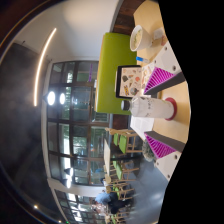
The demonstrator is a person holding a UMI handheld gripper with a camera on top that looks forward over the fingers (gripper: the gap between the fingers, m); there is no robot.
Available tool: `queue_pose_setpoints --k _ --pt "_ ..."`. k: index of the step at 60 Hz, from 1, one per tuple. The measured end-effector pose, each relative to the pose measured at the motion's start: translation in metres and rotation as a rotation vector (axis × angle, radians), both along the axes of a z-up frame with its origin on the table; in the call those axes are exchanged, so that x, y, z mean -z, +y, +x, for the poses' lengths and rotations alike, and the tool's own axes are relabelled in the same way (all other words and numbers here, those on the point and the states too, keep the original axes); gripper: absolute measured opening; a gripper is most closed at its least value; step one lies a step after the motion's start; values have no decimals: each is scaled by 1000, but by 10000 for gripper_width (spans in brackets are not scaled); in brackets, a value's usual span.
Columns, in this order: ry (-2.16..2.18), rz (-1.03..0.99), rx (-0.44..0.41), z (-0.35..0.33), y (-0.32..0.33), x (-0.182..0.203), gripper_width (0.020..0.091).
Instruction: Pour water
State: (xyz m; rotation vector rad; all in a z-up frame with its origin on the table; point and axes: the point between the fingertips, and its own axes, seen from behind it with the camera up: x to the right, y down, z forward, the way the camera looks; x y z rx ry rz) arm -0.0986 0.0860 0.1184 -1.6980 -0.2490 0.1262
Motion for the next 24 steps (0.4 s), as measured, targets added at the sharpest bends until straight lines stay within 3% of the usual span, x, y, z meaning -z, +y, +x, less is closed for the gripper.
queue_pose_setpoints --k 10,24 --pt "-11 18 23 9 -85 -16 823" --pt "42 35 -18 10 -192 -28 825"
